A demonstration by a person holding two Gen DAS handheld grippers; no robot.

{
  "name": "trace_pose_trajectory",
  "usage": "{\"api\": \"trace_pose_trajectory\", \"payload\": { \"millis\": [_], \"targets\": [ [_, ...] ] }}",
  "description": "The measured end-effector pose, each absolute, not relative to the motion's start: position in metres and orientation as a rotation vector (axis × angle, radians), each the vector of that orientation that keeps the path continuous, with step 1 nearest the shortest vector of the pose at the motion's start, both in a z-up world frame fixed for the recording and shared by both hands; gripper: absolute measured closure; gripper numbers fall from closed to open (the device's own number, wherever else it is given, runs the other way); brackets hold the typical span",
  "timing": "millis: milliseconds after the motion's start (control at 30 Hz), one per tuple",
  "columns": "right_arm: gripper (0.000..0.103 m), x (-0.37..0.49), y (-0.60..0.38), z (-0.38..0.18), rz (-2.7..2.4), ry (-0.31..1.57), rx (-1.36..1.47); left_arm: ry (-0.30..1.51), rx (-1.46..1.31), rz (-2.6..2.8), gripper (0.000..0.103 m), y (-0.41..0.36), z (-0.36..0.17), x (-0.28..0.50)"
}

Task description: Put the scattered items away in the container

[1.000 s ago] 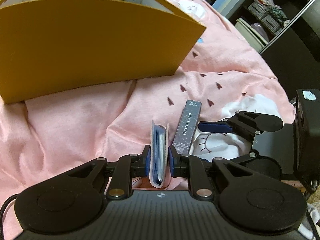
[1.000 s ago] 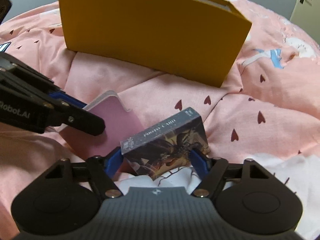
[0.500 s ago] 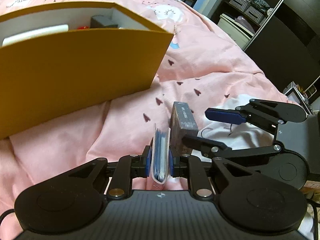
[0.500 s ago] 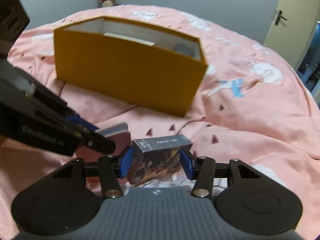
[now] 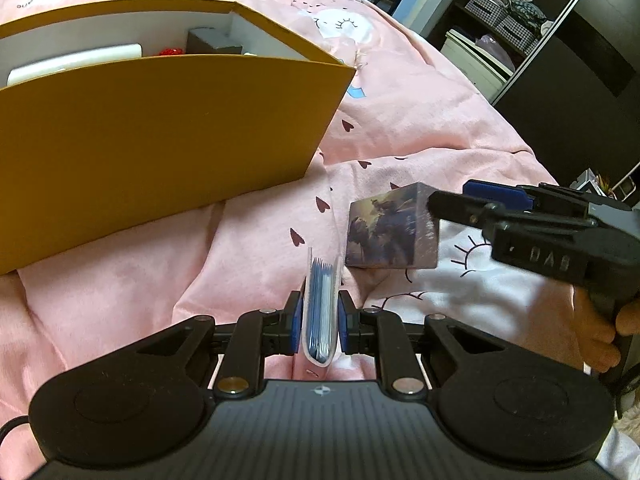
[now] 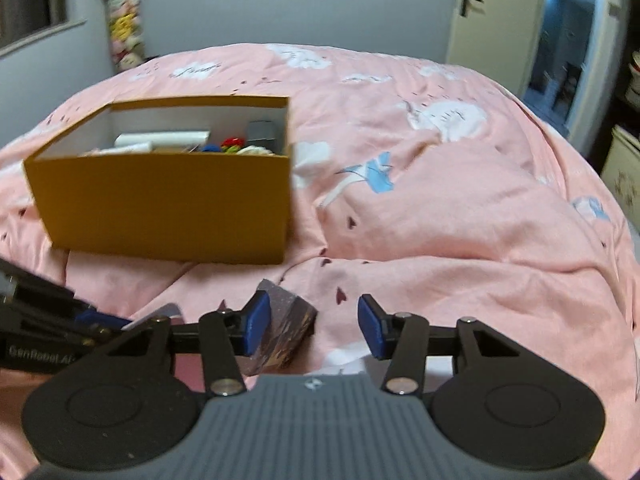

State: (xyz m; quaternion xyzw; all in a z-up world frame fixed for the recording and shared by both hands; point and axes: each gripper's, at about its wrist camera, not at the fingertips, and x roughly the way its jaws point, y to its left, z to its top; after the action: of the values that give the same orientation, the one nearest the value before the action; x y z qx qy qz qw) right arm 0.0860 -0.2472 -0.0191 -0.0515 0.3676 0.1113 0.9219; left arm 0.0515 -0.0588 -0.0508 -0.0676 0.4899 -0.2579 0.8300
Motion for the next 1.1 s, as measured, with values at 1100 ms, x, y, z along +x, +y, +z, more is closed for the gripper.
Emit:
{"api": "trace_pose_trajectory", "payload": {
  "millis": [1100],
  "targets": [
    [0.052, 0.101, -0.300, -0.032, 0.223, 0.919, 0.295, 0.850, -0.113, -0.374, 0.084, -0.034, -0.014, 0.033]
  ]
}}
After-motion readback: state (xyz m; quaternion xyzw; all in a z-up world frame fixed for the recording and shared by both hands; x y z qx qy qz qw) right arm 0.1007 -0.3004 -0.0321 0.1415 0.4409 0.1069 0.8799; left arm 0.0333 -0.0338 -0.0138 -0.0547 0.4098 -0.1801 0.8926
